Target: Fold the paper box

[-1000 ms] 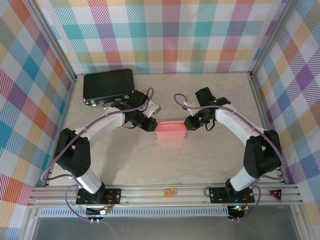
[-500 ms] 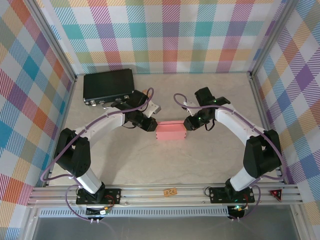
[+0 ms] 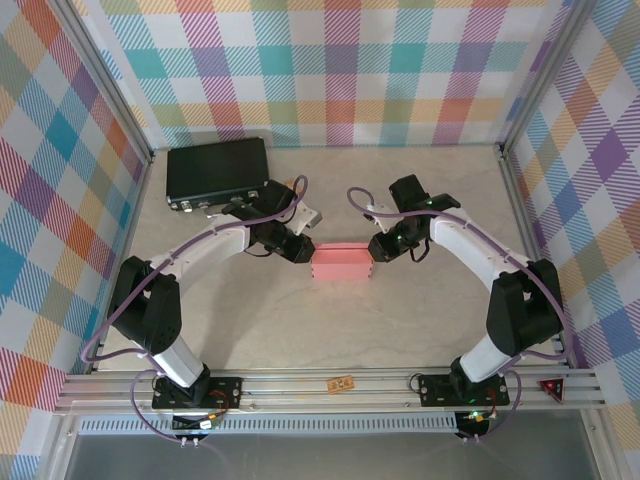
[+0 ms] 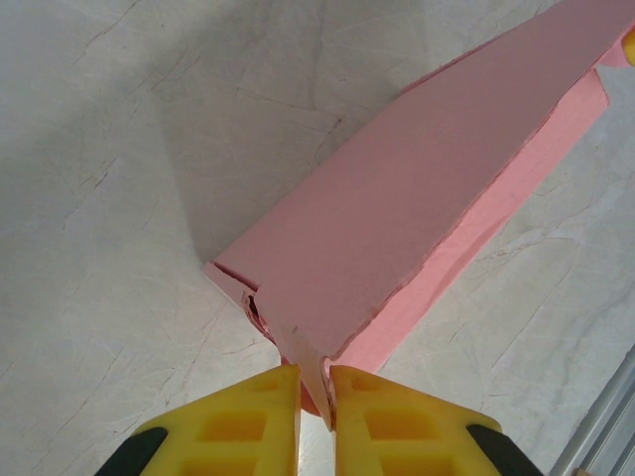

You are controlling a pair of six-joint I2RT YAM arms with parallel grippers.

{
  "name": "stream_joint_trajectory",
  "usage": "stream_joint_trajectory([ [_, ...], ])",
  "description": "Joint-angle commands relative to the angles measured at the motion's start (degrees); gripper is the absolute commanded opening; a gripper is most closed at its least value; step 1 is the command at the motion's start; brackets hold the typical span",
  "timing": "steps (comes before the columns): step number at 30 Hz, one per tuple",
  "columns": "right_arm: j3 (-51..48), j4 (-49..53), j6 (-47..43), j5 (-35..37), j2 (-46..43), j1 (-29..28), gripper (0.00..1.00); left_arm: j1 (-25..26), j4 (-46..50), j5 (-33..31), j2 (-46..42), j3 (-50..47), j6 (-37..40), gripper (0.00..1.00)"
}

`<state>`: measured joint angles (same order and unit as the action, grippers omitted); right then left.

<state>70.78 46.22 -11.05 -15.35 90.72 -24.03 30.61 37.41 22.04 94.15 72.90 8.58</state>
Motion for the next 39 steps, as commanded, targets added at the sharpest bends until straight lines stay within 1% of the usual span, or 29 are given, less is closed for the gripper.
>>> stream_joint_trajectory([
  [1,1.89,1.38,0.90,-0.55,-0.11,-0.41,0.18,0.24,0.69,0.98,-0.07,-0.15,0.30,0.16],
  [13,3.12,2.20,1.60,-2.44,0.51,-0.49,0.16,0.24,0.38,1.60,-0.02,-0.39,0.22,0.16],
  [31,3.70,2.47,4.04,-3.98,2.17,-0.58,0.18,0.68,-0.45,1.00,-0.43,-1.31,-0.71,0.15],
  [39,3.66,2.12,4.98,-4.67,2.35,-0.58,0.17,0.77,-2.30,0.55,-1.81,-3.02,-2.26,0.14],
])
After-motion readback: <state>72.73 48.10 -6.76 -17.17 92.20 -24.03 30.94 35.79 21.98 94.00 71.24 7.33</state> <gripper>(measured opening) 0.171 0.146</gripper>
